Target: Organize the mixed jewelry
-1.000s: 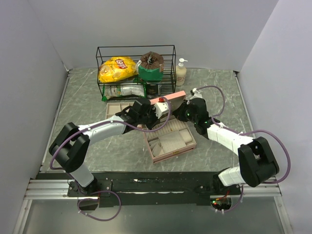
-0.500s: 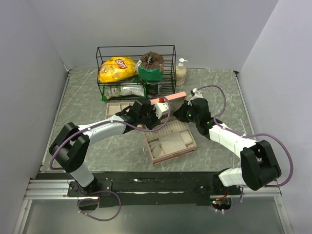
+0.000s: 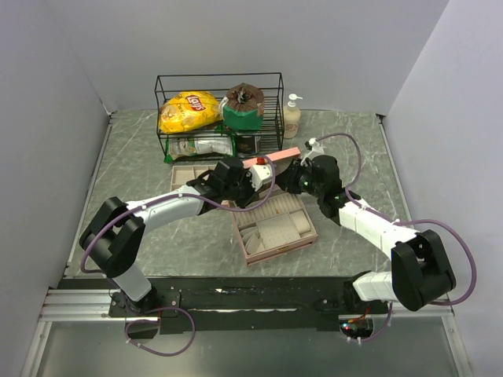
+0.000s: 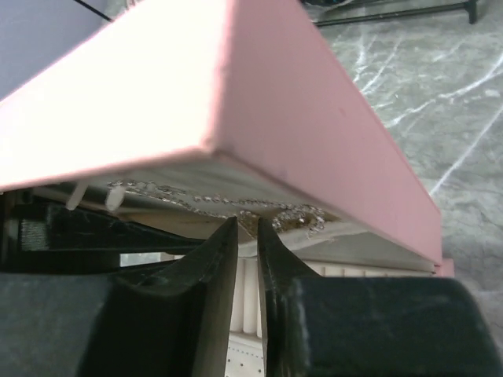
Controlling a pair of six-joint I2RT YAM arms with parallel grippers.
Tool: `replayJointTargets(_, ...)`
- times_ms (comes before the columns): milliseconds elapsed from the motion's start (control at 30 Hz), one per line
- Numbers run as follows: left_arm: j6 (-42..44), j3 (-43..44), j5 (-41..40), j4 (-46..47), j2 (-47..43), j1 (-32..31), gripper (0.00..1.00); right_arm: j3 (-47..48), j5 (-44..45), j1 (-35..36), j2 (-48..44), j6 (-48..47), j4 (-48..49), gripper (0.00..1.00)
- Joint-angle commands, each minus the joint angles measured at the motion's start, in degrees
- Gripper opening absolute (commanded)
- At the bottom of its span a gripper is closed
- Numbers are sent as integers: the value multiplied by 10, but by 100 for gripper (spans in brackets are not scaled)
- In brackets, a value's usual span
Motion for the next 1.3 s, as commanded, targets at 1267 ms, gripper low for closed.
replayJointTargets(1267,-3,23,23,-10,4,-5,12,19,50,-2,45,-96,-24,37)
